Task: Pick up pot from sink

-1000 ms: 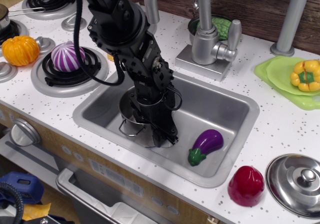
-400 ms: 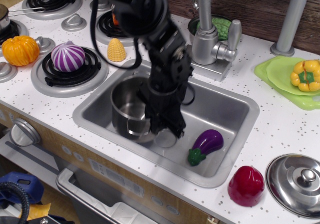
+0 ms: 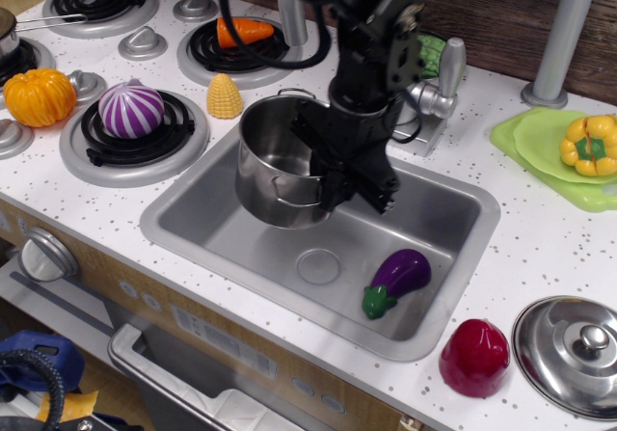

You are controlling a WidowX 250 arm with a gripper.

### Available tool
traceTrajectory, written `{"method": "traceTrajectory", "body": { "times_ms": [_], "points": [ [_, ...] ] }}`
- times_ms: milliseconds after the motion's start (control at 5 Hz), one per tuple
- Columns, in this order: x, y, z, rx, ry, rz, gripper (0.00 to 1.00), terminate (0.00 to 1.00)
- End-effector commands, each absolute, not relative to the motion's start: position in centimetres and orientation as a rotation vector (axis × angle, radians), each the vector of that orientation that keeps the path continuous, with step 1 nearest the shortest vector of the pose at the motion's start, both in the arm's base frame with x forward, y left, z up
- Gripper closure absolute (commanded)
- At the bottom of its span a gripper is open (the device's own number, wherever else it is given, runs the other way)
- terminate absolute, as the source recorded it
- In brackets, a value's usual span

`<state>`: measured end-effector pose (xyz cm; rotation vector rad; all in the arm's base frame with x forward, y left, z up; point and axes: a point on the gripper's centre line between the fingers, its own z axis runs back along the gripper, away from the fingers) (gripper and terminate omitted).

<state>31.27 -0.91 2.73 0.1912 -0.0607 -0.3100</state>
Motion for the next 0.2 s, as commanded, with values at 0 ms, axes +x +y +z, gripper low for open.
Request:
{"method": "traceTrajectory", "body": {
  "times_ms": [0],
  "points": [
    [31.99,-2.6,5.43,0.209,-0.158,-0.283,1.0,1.0]
  ]
}}
